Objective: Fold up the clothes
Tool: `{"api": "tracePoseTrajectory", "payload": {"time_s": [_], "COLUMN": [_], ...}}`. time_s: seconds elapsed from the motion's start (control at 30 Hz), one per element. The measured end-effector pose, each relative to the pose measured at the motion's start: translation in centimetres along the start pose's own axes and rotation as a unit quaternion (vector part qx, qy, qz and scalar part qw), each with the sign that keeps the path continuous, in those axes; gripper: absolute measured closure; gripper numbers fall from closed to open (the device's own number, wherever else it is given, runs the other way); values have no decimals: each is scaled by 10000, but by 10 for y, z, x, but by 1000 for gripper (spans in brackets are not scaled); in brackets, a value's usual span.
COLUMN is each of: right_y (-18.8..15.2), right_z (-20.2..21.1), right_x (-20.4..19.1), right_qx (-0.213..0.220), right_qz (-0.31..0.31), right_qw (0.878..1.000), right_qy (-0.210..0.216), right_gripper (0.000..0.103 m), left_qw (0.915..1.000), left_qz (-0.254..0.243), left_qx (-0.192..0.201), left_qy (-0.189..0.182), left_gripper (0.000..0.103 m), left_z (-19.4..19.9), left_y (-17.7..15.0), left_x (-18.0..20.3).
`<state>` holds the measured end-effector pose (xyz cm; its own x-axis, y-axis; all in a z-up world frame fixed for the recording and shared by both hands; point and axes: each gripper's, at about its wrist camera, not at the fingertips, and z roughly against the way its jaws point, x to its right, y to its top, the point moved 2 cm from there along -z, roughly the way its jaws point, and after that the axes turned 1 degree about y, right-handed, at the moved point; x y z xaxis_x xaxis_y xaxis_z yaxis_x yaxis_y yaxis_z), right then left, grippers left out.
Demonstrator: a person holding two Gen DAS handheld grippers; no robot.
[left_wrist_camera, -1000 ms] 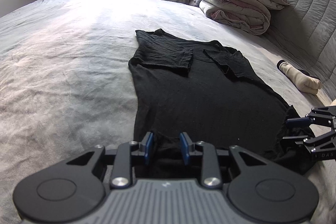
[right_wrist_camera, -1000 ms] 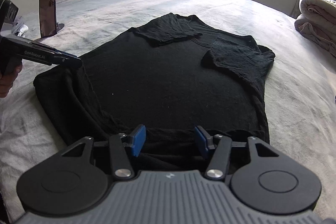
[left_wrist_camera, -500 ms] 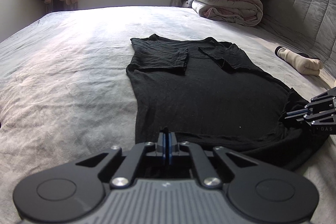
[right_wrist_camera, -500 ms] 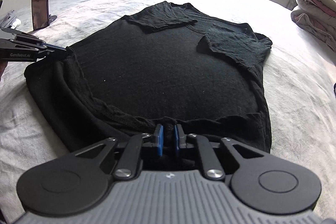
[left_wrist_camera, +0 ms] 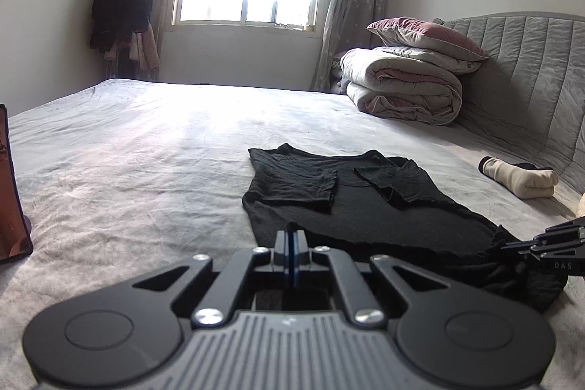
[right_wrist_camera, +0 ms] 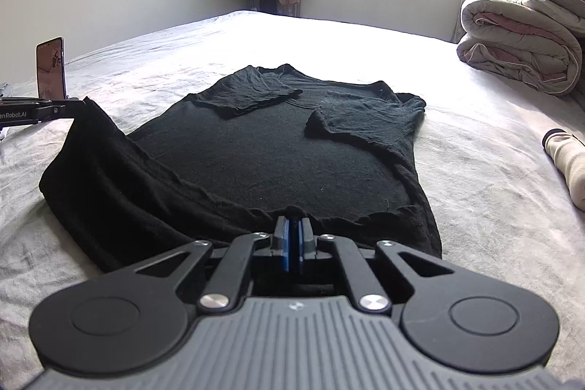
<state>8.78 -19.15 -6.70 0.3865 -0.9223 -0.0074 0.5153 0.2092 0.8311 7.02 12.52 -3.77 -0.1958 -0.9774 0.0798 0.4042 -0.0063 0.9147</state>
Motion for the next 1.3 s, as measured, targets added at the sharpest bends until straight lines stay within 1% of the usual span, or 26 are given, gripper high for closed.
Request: {"api": "tracePoseTrajectory", "payload": {"time_s": [0.1,0.13,0.17,0.23,0.3,0.33,0.37,0.43,0.5,0.63,0.67,0.7,0.73,0.8,0.83,0.93,1.0,1.1,1.13,1.23,1.3], "right_y": [-1,-2,-2,-2,0,1,2,4,5,-1,-3,-5,-7,-8,-8,-9,-13,-14,-15,-14,-14], "right_z": [-3,-4,-4,-3,2,4,7,7,5,-11,-16,-20,-23,-21,-20,-18,-17,-10,-7,5,12], "right_x": [4,4,4,6,12,17,21,32,42,53,54,55,56,58,59,64,70,83,87,99,102], "right_qx": [-15,-34,-61,-71,-3,67,138,140,109,-99,-171,-243,-284,-281,-284,-379,-407,-337,-322,-252,-204], "right_qz": [-97,-125,-117,-74,-118,-175,-233,-381,-516,-724,-743,-761,-778,-870,-927,-953,-1112,-1547,-1711,-2237,-2418], "right_qw": [9999,9999,9999,9999,9998,9996,9993,9982,9969,9950,9945,9939,9932,9910,9894,9853,9841,9820,9804,9725,9696], "right_qy": [-30,-21,-48,-106,-170,-222,-275,-439,-586,-687,-721,-755,-817,-981,-1081,-1369,-1325,-1026,-916,-595,-316], "right_gripper": [97,91,87,85,71,59,59,59,59,59,62,68,90,97,100,101,101,94,86,86,85], "left_qw": [9993,9988,9984,9974,9962,9964,9966,9969,9969,9946,9938,9926,9912,9882,9879,9867,9859,9850,9851,9854,9858], "left_qz": [63,85,80,68,58,62,65,69,24,-77,-95,-98,-99,-64,-12,-1,-4,51,119,332,396], "left_qx": [-297,-409,-483,-630,-765,-737,-708,-656,-692,-918,-987,-1075,-1163,-1336,-1347,-1391,-1419,-1455,-1455,-1424,-1372], "left_qy": [197,250,284,353,417,419,421,422,379,472,503,564,624,741,771,843,886,923,915,868,883], "left_gripper": [101,100,99,98,94,89,86,83,81,81,81,81,81,80,80,80,79,79,79,78,78], "left_z": [-14,-19,-21,-26,-30,-29,-28,-27,-29,-41,-44,-47,-50,-56,-56,-57,-57,-57,-55,-51,-49], "left_y": [-3,-5,-6,-9,-11,-11,-10,-9,-9,-14,-16,-18,-19,-23,-25,-24,-24,-22,-21,-18,-16], "left_x": [-3,-3,-3,-2,-2,-1,0,2,5,9,10,9,9,8,7,9,9,9,8,4,2]}}
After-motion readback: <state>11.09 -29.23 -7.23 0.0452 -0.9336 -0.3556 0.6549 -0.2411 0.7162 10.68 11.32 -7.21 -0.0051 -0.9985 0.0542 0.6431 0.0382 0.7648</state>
